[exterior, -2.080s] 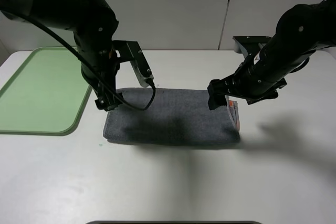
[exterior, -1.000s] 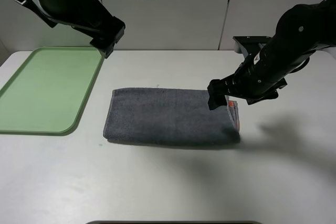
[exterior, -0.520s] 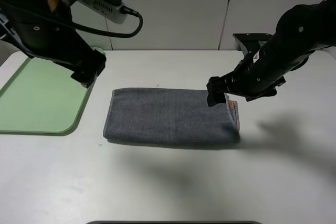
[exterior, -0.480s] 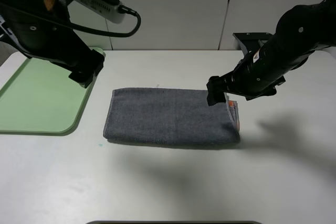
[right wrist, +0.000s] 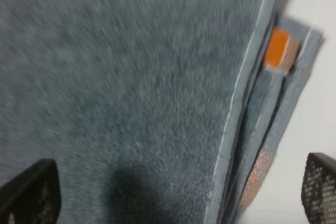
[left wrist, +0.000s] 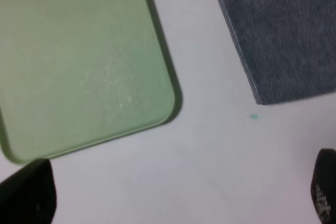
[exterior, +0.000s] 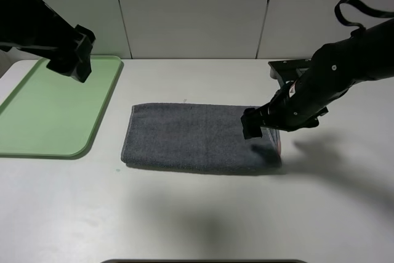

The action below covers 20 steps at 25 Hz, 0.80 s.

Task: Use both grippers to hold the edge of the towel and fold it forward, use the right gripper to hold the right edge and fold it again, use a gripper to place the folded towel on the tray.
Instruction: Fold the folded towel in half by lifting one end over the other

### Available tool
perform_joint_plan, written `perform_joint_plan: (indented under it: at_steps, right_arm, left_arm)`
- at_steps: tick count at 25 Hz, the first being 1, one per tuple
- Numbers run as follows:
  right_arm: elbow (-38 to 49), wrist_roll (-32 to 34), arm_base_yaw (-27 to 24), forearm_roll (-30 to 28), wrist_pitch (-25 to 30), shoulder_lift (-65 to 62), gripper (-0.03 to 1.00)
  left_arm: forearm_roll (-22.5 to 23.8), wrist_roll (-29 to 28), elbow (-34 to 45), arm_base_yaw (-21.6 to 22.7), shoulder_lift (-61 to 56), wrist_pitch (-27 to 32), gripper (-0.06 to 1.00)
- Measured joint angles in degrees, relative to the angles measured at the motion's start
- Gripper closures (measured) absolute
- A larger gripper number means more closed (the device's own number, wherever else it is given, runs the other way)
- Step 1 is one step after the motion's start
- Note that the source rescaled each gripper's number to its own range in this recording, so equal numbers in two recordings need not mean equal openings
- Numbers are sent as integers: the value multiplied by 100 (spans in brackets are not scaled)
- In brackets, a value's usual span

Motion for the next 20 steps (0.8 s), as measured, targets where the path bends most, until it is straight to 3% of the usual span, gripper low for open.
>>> perform_joint_plan:
  at_steps: [16, 18, 20]
  right_arm:
    - [-11, 43, 0, 0, -286, 872, -3]
    - [-11, 43, 0, -30, -300, 878, 5]
    - [-4, 43, 0, 0, -382, 891, 20]
  left_arm:
    - [-50, 0, 37, 0, -5, 4, -3]
    - [-50, 0, 37, 0, -5, 4, -3]
    - [-50, 0, 37, 0, -5, 4, -3]
